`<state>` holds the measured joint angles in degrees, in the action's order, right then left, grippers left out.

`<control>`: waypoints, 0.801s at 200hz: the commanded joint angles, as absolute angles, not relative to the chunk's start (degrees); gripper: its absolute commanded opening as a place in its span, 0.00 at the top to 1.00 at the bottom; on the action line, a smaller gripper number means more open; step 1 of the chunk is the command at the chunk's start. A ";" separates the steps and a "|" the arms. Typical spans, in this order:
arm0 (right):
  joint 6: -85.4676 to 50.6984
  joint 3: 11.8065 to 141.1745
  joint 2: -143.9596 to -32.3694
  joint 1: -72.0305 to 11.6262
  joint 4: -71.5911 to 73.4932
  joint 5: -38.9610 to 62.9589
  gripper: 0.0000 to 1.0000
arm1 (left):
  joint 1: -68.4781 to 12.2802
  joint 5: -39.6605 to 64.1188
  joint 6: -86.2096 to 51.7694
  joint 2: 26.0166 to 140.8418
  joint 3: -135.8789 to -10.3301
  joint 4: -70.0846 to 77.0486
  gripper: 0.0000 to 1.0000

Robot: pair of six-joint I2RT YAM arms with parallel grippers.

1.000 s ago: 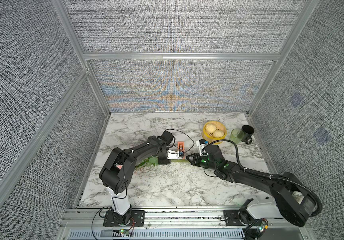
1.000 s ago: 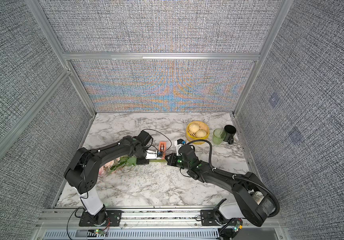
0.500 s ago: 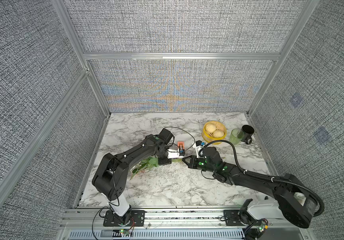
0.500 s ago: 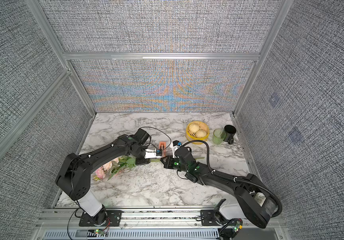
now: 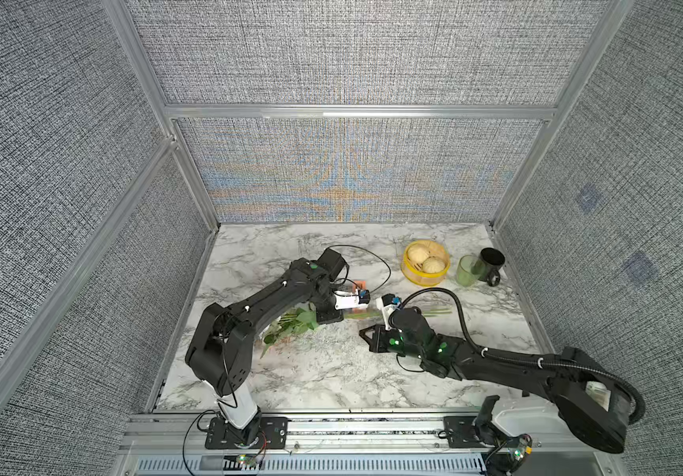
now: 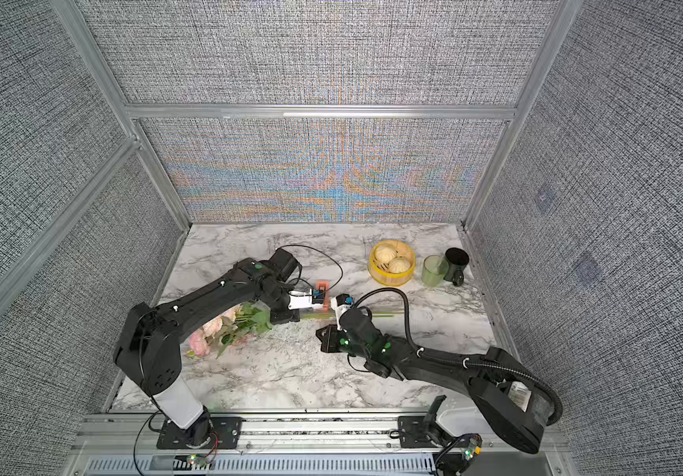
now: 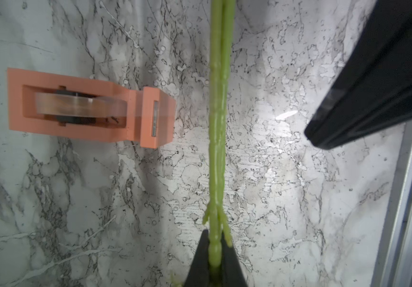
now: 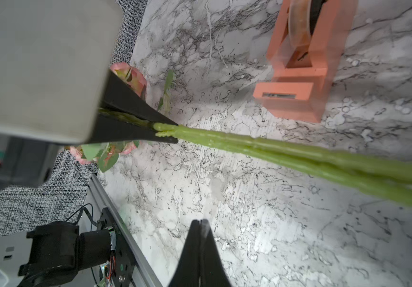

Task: Wrap bouquets with tape
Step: Stick the tape to the bouquet.

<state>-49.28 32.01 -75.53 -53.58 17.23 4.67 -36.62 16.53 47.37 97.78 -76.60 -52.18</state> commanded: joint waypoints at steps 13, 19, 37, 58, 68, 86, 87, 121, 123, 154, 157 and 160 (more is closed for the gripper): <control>-48.22 30.10 -77.26 -55.36 18.08 2.74 1.00 | -36.52 17.59 46.28 96.59 -77.29 -52.18 1.00; -47.51 29.62 -77.85 -55.37 19.03 2.64 1.00 | -36.48 17.98 46.61 96.74 -77.41 -52.50 1.00; -45.13 29.81 -79.22 -55.36 20.33 1.94 1.00 | -36.52 19.09 46.85 97.10 -77.34 -52.47 1.00; -42.01 31.99 -79.47 -55.32 17.98 1.83 1.00 | -36.52 19.52 46.44 97.61 -77.34 -52.73 1.00; -40.72 32.75 -78.87 -55.37 16.24 2.12 0.92 | -36.53 19.25 45.57 97.73 -77.26 -52.30 1.00; -39.39 32.73 -76.20 -55.52 12.18 1.50 0.79 | -36.56 18.99 44.63 97.74 -76.85 -51.67 1.00; -39.38 32.58 -76.03 -55.54 11.98 1.45 0.78 | -36.56 19.03 44.55 97.78 -76.83 -51.63 1.00; -39.03 29.54 -70.40 -57.75 4.63 2.88 0.65 | -36.56 19.41 43.33 98.35 -77.52 -51.72 1.00; -38.67 29.53 -70.03 -57.94 3.82 2.83 0.64 | -36.56 19.53 43.33 98.35 -77.52 -51.69 1.00; -32.07 30.08 -63.30 -59.15 -8.52 3.64 0.53 | -36.56 19.73 43.42 98.27 -77.56 -51.39 1.00; -31.06 30.53 -62.55 -59.23 -9.98 4.08 0.52 | -36.56 19.69 43.49 98.26 -77.60 -51.49 1.00; -29.63 31.02 -61.76 -59.24 -11.71 4.47 0.51 | -36.56 19.62 43.50 98.26 -77.61 -51.50 1.00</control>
